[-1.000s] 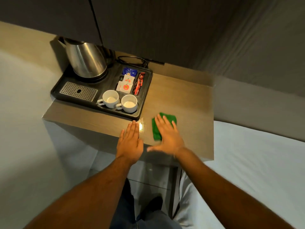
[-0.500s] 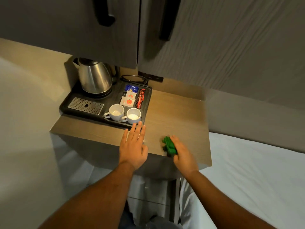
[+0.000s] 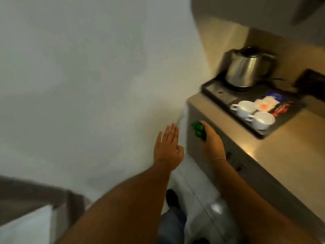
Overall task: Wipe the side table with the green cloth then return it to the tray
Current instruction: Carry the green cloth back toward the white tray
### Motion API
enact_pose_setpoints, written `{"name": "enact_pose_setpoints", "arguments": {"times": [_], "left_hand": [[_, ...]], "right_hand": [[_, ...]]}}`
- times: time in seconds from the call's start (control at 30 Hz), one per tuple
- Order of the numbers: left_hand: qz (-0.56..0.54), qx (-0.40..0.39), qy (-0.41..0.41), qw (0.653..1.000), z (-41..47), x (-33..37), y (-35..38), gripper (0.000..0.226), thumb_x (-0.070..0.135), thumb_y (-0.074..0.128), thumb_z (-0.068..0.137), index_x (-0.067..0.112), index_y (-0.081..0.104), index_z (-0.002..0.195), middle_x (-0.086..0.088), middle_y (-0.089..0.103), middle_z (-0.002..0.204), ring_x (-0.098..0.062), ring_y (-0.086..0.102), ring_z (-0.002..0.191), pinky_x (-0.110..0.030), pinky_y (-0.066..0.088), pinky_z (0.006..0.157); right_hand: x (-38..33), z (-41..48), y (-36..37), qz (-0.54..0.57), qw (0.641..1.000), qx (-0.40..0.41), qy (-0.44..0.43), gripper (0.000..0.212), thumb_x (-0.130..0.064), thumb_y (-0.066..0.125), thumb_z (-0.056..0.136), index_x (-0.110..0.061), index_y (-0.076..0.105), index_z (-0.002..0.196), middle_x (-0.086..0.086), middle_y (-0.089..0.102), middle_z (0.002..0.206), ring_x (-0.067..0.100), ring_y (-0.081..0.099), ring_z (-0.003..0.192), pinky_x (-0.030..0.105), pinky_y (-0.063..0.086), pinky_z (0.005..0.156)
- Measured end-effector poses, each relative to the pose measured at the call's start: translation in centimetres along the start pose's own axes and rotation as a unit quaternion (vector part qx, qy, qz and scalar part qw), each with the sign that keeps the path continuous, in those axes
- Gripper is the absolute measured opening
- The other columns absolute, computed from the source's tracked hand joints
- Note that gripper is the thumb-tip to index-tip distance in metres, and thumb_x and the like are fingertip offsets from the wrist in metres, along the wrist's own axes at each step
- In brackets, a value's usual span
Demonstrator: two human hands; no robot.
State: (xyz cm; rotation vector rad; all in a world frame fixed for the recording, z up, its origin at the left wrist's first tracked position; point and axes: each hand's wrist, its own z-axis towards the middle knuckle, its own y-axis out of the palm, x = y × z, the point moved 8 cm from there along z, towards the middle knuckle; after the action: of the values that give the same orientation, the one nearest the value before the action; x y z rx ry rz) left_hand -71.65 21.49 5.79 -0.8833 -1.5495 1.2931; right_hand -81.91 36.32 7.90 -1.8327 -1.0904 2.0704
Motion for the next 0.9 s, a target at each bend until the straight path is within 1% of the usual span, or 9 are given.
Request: {"name": "enact_pose_setpoints", "arguments": {"times": [0.07,0.17,0.33,0.37,0.47,0.57,0.67,0.8,0.9], "left_hand": [[0.013,-0.017,-0.081,0.997,-4.8,-6.4,0.4,0.079,0.04,0.027,0.1,0.018,-0.002,0.17,-0.002,-0.007,0.181,-0.019,-0.008,0.167,-0.05,0.004,0.136],[0.021,-0.023,-0.155,0.987,-13.0,-14.7,0.8,0.08,0.046,0.014,0.097,0.02,-0.009,0.169,0.0,-0.015,0.179,-0.018,-0.015,0.165,-0.048,0.001,0.136],[-0.016,-0.003,-0.271,0.962,-29.0,-28.0,1.5,0.078,0.045,0.021,0.1,0.025,-0.01,0.168,0.006,-0.017,0.178,-0.013,-0.018,0.164,-0.044,-0.003,0.136],[-0.023,0.002,-0.299,0.954,-32.1,-30.8,1.6,0.078,0.044,0.021,0.099,0.026,-0.01,0.168,0.006,-0.017,0.177,-0.013,-0.017,0.164,-0.042,-0.006,0.135],[-0.032,0.003,-0.338,0.941,-36.1,-33.1,2.0,0.077,0.043,0.019,0.099,0.024,-0.008,0.169,0.005,-0.013,0.178,-0.012,-0.018,0.163,-0.038,-0.009,0.134],[-0.041,0.006,-0.382,0.923,-41.6,-38.0,2.1,0.074,0.04,0.024,0.103,0.024,-0.005,0.169,0.003,-0.01,0.18,-0.014,-0.014,0.165,-0.044,-0.002,0.136],[-0.041,0.01,-0.413,0.91,-47.1,-41.5,2.7,0.073,0.043,0.019,0.101,0.023,-0.005,0.168,0.0,-0.01,0.179,-0.017,-0.013,0.165,-0.048,0.002,0.136],[-0.054,0.023,-0.466,0.883,-53.0,-46.2,2.7,0.079,0.041,0.015,0.096,0.017,-0.005,0.168,-0.005,-0.01,0.179,-0.019,-0.009,0.166,-0.049,0.004,0.137],[-0.061,0.032,-0.483,0.873,-55.0,-48.5,2.7,0.079,0.043,0.009,0.094,0.017,-0.004,0.168,-0.006,-0.009,0.179,-0.02,-0.007,0.166,-0.049,0.004,0.137]], "right_hand": [[-3.2,-2.2,6.0,0.03,0.997,-0.069,-0.006,0.065,0.009,0.058,0.099,-0.013,0.046,0.159,0.018,0.062,0.151,0.039,0.059,0.137,0.053,0.045,0.12],[-7.8,-6.2,14.6,0.033,0.981,-0.188,-0.034,0.065,0.014,0.055,0.095,-0.013,0.045,0.154,0.011,0.071,0.136,0.036,0.067,0.127,0.045,0.05,0.113],[-15.6,-16.3,29.2,-0.057,0.918,-0.368,-0.133,0.043,0.005,0.055,0.096,-0.015,0.05,0.134,0.015,0.073,0.114,0.037,0.073,0.103,0.041,0.058,0.089],[-17.4,-18.7,32.5,-0.065,0.904,-0.395,-0.151,0.04,0.004,0.055,0.097,-0.016,0.05,0.132,0.014,0.074,0.113,0.035,0.074,0.101,0.042,0.06,0.089],[-19.0,-22.4,36.5,-0.077,0.884,-0.433,-0.158,0.037,0.001,0.057,0.098,-0.018,0.053,0.13,0.013,0.074,0.118,0.03,0.073,0.103,0.045,0.06,0.097],[-23.0,-27.9,43.3,-0.085,0.859,-0.473,-0.174,0.035,-0.001,0.06,0.098,-0.016,0.057,0.13,0.015,0.074,0.12,0.033,0.072,0.107,0.047,0.059,0.1],[-27.3,-33.0,49.5,-0.082,0.839,-0.505,-0.188,0.038,-0.008,0.064,0.101,-0.019,0.059,0.137,0.015,0.071,0.131,0.033,0.069,0.118,0.046,0.055,0.109],[-32.4,-37.4,57.2,-0.079,0.834,-0.509,-0.196,0.05,-0.003,0.063,0.098,-0.024,0.059,0.143,0.013,0.07,0.137,0.033,0.066,0.127,0.045,0.052,0.115],[-34.2,-39.1,61.4,-0.097,0.838,-0.496,-0.209,0.056,-0.006,0.059,0.104,-0.024,0.051,0.156,0.01,0.064,0.15,0.031,0.06,0.138,0.04,0.044,0.123]]}}
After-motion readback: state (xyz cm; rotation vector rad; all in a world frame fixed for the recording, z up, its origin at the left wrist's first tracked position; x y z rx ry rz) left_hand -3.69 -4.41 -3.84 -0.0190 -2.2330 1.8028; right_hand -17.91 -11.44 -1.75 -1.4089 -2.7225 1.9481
